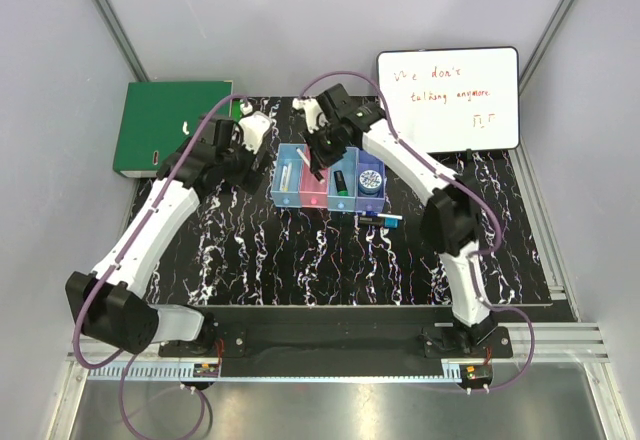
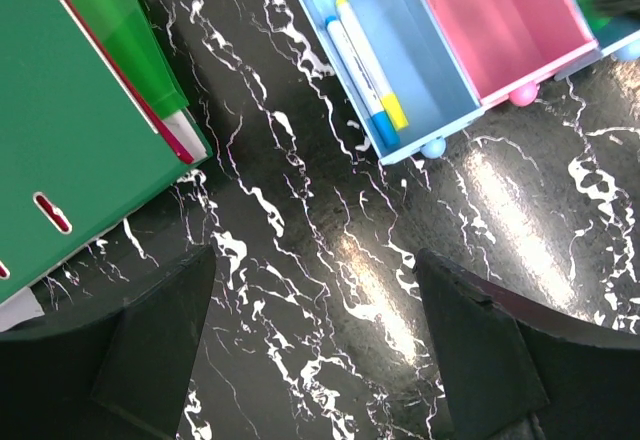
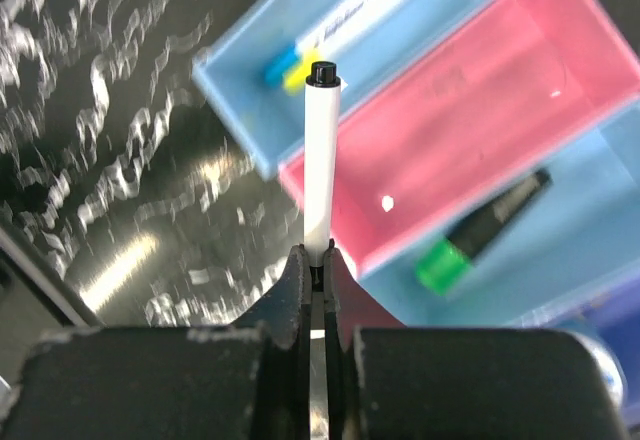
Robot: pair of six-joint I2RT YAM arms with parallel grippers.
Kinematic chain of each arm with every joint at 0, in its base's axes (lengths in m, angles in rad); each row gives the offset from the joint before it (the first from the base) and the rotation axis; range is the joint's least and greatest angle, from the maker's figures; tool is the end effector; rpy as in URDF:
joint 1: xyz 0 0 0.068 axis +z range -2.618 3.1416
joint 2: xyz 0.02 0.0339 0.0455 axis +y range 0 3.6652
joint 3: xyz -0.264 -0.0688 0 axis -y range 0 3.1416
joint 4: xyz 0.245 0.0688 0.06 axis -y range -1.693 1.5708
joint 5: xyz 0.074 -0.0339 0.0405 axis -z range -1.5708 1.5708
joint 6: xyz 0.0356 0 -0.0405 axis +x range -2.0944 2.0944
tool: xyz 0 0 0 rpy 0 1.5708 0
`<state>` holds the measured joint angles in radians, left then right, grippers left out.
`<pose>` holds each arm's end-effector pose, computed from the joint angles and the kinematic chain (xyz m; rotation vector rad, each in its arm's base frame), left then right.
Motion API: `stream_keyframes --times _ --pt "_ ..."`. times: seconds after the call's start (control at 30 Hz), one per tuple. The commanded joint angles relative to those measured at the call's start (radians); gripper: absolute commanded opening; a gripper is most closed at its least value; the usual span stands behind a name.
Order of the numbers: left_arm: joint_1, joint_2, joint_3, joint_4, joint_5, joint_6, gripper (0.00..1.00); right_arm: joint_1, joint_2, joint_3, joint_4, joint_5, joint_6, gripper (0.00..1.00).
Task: Sort the stationery into containers
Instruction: Place the pen in the storage box.
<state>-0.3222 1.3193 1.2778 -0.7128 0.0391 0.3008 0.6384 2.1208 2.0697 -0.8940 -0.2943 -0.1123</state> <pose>0.2665 -0.0904 0.3439 0.7313 2.2071 -0.0562 0.3705 0.2878 0.2984 -1.0496 2.3298 0.5800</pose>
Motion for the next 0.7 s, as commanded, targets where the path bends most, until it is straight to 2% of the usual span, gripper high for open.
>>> stream_keyframes --times 0.0,0.17,0.43,0.67 --pt "0.011 -0.049 -0.017 0.059 -0.015 0.001 0.87 -0.040 0.131 0.199 0.009 -0.048 0.189 0.00" --pt "0.032 -0.046 -0.023 0.059 -0.004 0.017 0.87 -0.057 0.240 0.299 0.032 -0.042 0.217 0.00" --pt "0.041 -0.031 0.008 0.059 0.010 0.026 0.87 -0.077 0.277 0.236 0.064 -0.011 0.234 0.00" --pt "0.043 -0.019 0.023 0.053 0.010 0.029 0.87 -0.078 0.327 0.250 0.076 -0.025 0.235 0.00"
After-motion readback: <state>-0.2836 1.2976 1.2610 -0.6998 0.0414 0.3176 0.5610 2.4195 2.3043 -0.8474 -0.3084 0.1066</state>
